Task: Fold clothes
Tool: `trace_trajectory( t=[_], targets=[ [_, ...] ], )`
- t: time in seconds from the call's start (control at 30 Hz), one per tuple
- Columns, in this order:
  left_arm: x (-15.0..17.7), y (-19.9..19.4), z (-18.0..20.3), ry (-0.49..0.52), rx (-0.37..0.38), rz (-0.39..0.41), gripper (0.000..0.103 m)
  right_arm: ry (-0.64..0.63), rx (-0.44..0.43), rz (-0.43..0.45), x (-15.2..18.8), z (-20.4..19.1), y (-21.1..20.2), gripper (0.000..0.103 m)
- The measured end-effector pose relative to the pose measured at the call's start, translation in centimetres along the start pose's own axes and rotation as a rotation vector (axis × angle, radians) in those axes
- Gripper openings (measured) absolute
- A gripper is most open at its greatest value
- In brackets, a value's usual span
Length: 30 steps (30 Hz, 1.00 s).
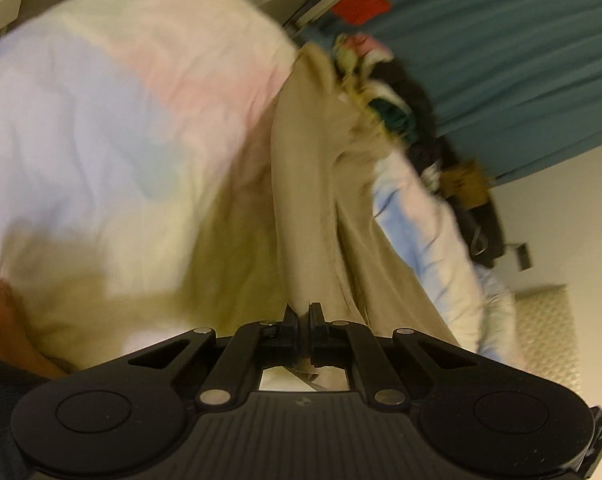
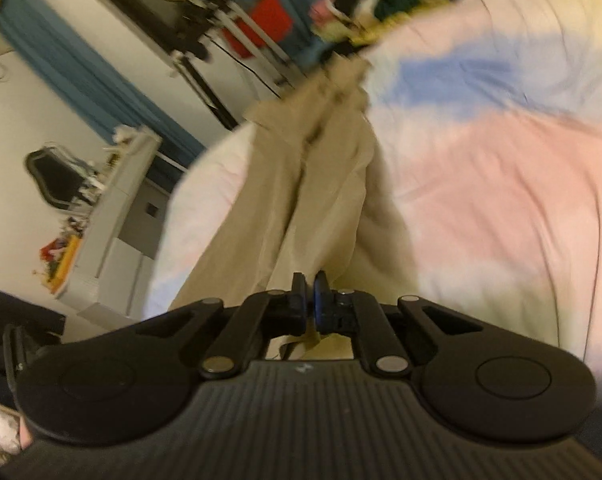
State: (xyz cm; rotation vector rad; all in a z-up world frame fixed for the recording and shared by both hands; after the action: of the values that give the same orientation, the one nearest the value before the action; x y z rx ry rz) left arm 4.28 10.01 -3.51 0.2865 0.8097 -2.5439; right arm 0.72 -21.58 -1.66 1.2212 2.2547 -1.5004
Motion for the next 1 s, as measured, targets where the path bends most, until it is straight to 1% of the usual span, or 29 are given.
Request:
trace_trajectory(
  t=[0.07,0.17,0.23,0.33,0.4,0.47,0.53,0.67,0.83,0.9,1.0],
  targets=[
    [0.6,-1.3,0.9,0.01,0.019,0.008,0.004,-0.011,-0.023,0.022,-0.6,-0.9,-1.4,0.006],
    [1.5,-3.3,2.3,0.026,0.047,0.019,0.004,-0.025,-0.051,0.039,-0.4,-1.3,-3.4,0.006],
    [2.7,-4.0,2.6,0.034,0.053,0.009,0.004,-0.045,-0.059,0.043,0.7,-1.3,-4.8,0.006],
    [5.7,-5.9,1.4,0.022,0.059,-0.008,0.004,-0.065,-0.067,0.045,2.5,-0.6,-6.1,0.006],
    [6.4,-5.8,1.0,0.022,0.053,-0.004,0.004,-0.066,-0.071,0.047,3.4,0.0,-6.3,0.006],
    [5.8,-4.8,1.1,0.033,0.05,0.002,0.004,-0.048,-0.071,0.044,3.1,0.5,-5.3,0.006],
    [4.2,-3.3,1.5,0.068,0.03,0.025,0.004,-0.035,-0.051,0.058,1.9,0.8,-4.0,0.007],
    [-0.8,0.9,2.4,0.104,-0.011,0.065,0.004,0.007,-0.031,0.106,-1.6,0.2,-0.1,0.007],
    [-8.1,5.9,2.7,0.146,-0.093,0.172,0.005,0.053,0.009,0.198,-7.0,-1.5,5.8,0.007],
    [-10.2,7.6,2.8,0.154,-0.112,0.21,0.005,0.068,0.027,0.217,-8.7,-1.9,8.0,0.007],
    [-12.6,10.5,2.7,0.184,-0.125,0.24,0.005,0.075,0.055,0.238,-11.0,-2.0,11.4,0.007]
  ],
)
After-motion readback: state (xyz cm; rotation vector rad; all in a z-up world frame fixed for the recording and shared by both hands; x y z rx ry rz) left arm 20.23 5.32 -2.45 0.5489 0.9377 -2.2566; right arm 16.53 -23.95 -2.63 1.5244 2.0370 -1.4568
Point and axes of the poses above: each gripper's, at about its wrist camera, not at the fingertips, and y roughly the way its jaws point, z to its right, x to its underside, the point moved 9 cm from there along y, roughly the way its jaws point, and after that the axes turned 11 degrees about x, right-handed, at the moved point
